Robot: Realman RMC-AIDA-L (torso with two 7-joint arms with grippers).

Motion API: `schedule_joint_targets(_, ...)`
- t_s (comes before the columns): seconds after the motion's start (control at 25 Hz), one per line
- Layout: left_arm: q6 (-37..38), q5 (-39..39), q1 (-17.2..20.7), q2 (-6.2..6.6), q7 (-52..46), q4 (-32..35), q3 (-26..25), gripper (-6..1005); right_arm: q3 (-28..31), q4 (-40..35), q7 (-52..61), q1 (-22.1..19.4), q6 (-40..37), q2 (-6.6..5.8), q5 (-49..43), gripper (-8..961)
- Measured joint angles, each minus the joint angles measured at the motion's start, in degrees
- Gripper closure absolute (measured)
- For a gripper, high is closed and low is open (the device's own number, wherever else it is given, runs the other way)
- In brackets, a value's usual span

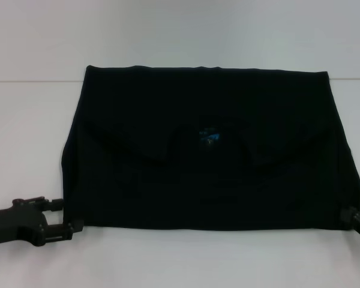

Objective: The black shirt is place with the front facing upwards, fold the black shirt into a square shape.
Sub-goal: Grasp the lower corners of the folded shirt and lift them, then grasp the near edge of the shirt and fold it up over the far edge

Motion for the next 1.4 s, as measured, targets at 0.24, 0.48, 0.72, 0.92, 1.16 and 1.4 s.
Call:
schedule_joint_targets(0.24,0.09,0.1,-0.04,0.23,-0.17,0.28,-1.15,242,-0.02,0.0,0.0,0.08,0.38,0.2,-0.05,919)
schedule_joint_targets(0.48,-0.89,0.58,-0.37,0.18,-2.33,-0.04,1.62,164,-0.1,0.0,-0.28,-0.11,0.41,0.28,-0.07,919)
schedule_joint_targets(0.72,-0.93,0.85,-1.06,0.18,-4.14,-0.13,3.09,166,-0.1,0.0,-0.55,-0.29,0.41,0.28,0.03,919)
schedule_joint_targets(0.92,-1.5,0.92,-1.44,0.19,-5.89,-0.17,4.42,168,-0.08,0.0,-0.85,-0.45,0.41,0.34,0.02,919)
schedule_joint_targets(1.16,-0.69,0.96,-1.62,0.3,-5.99,-0.18,4.58,172,0.0,0.02,-1.32,-0.53,1.24,0.49,0.08,920)
schedule_joint_targets(1.4,-0.63,0.96,-2.07,0.38,-5.93,-1.46,5.12,185,0.0,0.08,-1.33,-0.63,1.25,0.54,0.08,920)
